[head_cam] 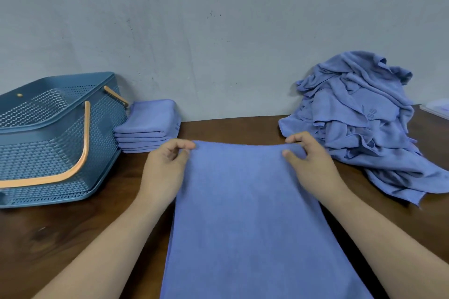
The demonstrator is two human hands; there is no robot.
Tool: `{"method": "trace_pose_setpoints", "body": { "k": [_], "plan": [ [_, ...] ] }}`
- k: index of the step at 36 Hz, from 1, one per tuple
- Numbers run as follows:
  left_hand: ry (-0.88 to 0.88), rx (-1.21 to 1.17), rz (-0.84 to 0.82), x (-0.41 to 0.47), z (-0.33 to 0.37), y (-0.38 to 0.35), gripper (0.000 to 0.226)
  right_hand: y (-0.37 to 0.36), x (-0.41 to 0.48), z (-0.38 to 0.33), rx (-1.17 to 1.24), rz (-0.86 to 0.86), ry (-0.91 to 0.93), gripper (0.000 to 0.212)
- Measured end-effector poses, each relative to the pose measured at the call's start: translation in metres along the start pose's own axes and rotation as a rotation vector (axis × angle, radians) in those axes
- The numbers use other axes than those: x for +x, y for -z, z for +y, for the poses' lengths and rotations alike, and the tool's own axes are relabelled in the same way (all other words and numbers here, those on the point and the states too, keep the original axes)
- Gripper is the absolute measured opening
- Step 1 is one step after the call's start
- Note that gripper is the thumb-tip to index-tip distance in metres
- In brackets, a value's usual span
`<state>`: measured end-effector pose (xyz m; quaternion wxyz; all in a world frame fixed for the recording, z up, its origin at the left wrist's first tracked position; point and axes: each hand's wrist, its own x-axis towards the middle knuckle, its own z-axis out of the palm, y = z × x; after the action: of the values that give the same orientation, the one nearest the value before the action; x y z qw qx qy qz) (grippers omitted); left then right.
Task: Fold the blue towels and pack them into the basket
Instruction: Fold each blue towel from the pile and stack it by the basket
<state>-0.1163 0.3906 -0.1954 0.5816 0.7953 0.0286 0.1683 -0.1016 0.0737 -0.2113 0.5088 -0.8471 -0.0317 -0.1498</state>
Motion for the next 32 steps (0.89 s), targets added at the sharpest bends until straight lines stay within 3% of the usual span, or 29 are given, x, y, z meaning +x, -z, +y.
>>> {"method": "trace_pose_setpoints", "body": {
  "k": [5,7,11,17,23,32],
  "plan": [
    [0.099,0.205,-0.204,0.003,-0.022,-0.002,0.026,-0.003,-0.002,0.01,-0.126,-0.137,-0.075,0.012],
    [0.081,0.215,-0.209,0.002,-0.024,-0.001,0.019,-0.002,-0.002,0.011,-0.12,-0.127,-0.086,0.009],
    [0.049,0.3,-0.219,0.002,-0.031,-0.003,0.014,-0.004,-0.003,0.017,-0.133,-0.13,-0.119,0.022],
    [-0.048,0.344,-0.061,0.005,-0.028,-0.002,0.039,-0.006,0.001,0.025,-0.149,-0.138,-0.107,0.034],
    [-0.177,0.752,-0.229,0.006,-0.05,-0.002,0.041,-0.007,0.003,0.027,-0.168,-0.152,-0.118,0.036],
    [-0.215,0.855,-0.195,0.002,-0.048,-0.007,0.04,0.0,0.017,0.006,-0.232,-0.108,-0.028,0.04]
  ]
}}
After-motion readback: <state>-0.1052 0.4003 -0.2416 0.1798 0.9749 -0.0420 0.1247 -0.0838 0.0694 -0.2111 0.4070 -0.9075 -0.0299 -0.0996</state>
